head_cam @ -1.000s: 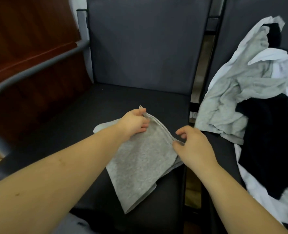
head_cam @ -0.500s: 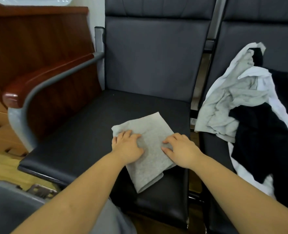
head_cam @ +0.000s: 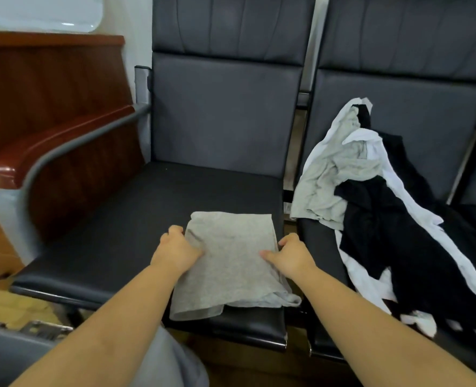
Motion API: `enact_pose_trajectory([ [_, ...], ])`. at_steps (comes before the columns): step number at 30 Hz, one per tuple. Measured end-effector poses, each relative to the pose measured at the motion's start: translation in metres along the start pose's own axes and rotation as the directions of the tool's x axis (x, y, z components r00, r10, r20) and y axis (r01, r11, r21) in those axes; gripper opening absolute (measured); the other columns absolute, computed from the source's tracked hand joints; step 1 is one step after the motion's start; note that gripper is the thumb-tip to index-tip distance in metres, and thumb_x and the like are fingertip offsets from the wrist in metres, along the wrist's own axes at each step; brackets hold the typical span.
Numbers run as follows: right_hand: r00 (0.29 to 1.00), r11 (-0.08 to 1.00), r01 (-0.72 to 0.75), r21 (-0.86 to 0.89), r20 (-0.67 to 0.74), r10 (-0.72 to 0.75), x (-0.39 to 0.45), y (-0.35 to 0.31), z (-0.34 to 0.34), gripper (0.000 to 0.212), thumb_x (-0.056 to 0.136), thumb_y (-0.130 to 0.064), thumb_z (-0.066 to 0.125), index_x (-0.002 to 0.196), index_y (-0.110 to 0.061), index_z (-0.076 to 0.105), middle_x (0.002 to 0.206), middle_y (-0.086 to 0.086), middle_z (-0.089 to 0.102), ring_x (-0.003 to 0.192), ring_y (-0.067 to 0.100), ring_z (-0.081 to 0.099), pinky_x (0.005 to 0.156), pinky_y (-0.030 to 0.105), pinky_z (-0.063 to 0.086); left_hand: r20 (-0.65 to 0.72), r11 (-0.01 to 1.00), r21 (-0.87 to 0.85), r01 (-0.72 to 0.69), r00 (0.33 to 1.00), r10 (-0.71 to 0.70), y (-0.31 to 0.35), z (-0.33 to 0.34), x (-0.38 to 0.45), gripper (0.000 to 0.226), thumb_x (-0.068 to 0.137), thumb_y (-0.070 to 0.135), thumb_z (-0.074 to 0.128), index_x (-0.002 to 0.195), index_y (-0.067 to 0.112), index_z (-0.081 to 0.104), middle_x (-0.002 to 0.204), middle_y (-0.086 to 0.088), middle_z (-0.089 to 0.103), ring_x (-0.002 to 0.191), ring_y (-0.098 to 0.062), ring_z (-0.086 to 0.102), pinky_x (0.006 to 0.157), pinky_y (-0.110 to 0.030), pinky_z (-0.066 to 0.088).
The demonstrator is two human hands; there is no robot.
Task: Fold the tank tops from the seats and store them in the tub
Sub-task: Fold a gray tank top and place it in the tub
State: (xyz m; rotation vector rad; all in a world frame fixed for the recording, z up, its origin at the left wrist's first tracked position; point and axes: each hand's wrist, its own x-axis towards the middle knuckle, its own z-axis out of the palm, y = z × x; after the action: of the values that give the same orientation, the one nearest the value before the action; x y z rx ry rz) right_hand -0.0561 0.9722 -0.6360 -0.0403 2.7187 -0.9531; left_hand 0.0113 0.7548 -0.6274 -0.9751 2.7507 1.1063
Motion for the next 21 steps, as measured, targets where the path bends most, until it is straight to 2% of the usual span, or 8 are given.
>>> enact_pose_trajectory([
  [3, 0.994, 0.983, -0.101, 0.156, 0.051, 0.094, 0.004, 0.0, -0.002, 0.065, 0.08, -0.029, 0.077, 0.128, -0.002, 0.042, 0.125, 0.013, 0.055, 0.103, 0.026, 0.056, 0.077, 0.031, 0.045, 0.074, 0.998, -0.013, 0.066, 0.995, -0.065, -0.006, -0.004, 0.005, 0.065, 0.08, 0.036, 0.075, 0.131, 0.007, 0.047, 0.121, -0.009, 0.058, 0.105, -0.025, 0.058, 0.073, -0.031, 0.043],
  [5, 0.981, 0.945, -0.181, 0.271, 0.111, 0.156, 0.007, 0.0, -0.003, 0.055, 0.078, -0.022, 0.08, 0.119, 0.001, 0.052, 0.118, 0.016, 0.06, 0.094, 0.025, 0.057, 0.077, 0.034, 0.05, 0.113, 0.998, 0.0, 0.068, 0.991, -0.067, -0.009, -0.004, 0.009, 0.047, 0.078, 0.038, 0.077, 0.11, 0.007, 0.061, 0.104, -0.006, 0.065, 0.089, -0.02, 0.061, 0.063, -0.028, 0.042],
  [8, 0.963, 0.912, -0.234, 0.338, 0.208, 0.171, 0.007, -0.003, -0.003, 0.037, 0.077, -0.018, 0.08, 0.102, 0.0, 0.058, 0.102, 0.012, 0.064, 0.089, 0.023, 0.06, 0.07, 0.031, 0.05, 0.147, 0.998, -0.015, 0.053, 0.988, -0.051, -0.007, -0.004, 0.009, 0.034, 0.079, 0.036, 0.075, 0.095, 0.01, 0.061, 0.095, -0.004, 0.063, 0.083, -0.017, 0.059, 0.06, -0.027, 0.041],
  [11, 0.981, 0.934, -0.16, 0.319, 0.158, 0.114, 0.006, -0.007, -0.001, 0.035, 0.077, -0.019, 0.078, 0.096, 0.007, 0.065, 0.099, 0.017, 0.069, 0.091, 0.028, 0.066, 0.074, 0.034, 0.053, 0.142, 0.999, -0.028, 0.022, 0.99, -0.018, -0.002, -0.004, 0.006, 0.033, 0.084, 0.035, 0.069, 0.105, 0.011, 0.058, 0.1, -0.003, 0.061, 0.089, -0.018, 0.059, 0.065, -0.028, 0.044],
  [14, 0.977, 0.842, -0.195, 0.503, 0.174, 0.123, 0.004, -0.011, 0.0, 0.032, 0.082, -0.015, 0.07, 0.103, 0.009, 0.066, 0.101, 0.021, 0.071, 0.091, 0.032, 0.069, 0.088, 0.043, 0.056, 0.144, 0.993, -0.118, 0.023, 0.99, -0.006, 0.0, -0.004, 0.003, 0.041, 0.089, 0.029, 0.062, 0.122, 0.009, 0.049, 0.102, -0.002, 0.056, 0.087, -0.017, 0.056, 0.068, -0.029, 0.044],
  [17, 0.965, 0.762, -0.227, 0.607, 0.248, 0.091, 0.004, -0.008, 0.002, 0.028, 0.087, -0.004, 0.064, 0.114, 0.005, 0.062, 0.105, 0.019, 0.069, 0.092, 0.032, 0.068, 0.088, 0.045, 0.055, 0.186, 0.971, -0.239, -0.029, 0.98, 0.075, -0.002, -0.006, 0.0, 0.07, 0.091, 0.019, 0.059, 0.149, 0.015, 0.021, 0.117, -0.002, 0.053, 0.084, -0.011, 0.051, 0.071, -0.027, 0.042],
  [19, 0.981, 0.786, -0.152, 0.6, 0.187, 0.047, 0.003, -0.004, 0.004, 0.047, 0.087, 0.002, 0.062, 0.132, -0.003, 0.05, 0.116, 0.016, 0.064, 0.096, 0.028, 0.065, 0.085, 0.04, 0.054, 0.248, 0.963, -0.246, -0.108, 0.954, 0.171, -0.004, -0.009, -0.003, 0.084, 0.094, 0.016, 0.056, 0.154, 0.033, 0.001, 0.143, -0.002, 0.042, 0.087, -0.006, 0.048, 0.075, -0.025, 0.038],
  [21, 0.991, 0.821, -0.064, 0.567, 0.133, -0.014, 0.002, -0.003, 0.002, 0.063, 0.089, 0.005, 0.058, 0.145, -0.015, 0.037, 0.131, 0.011, 0.056, 0.105, 0.025, 0.061, 0.087, 0.034, 0.052, 0.31, 0.962, -0.218, -0.162, 0.924, 0.225, -0.006, -0.011, -0.005, 0.079, 0.097, 0.018, 0.052, 0.152, 0.043, 0.002, 0.155, 0.002, 0.027, 0.102, -0.006, 0.051, 0.082, -0.023, 0.035],
])
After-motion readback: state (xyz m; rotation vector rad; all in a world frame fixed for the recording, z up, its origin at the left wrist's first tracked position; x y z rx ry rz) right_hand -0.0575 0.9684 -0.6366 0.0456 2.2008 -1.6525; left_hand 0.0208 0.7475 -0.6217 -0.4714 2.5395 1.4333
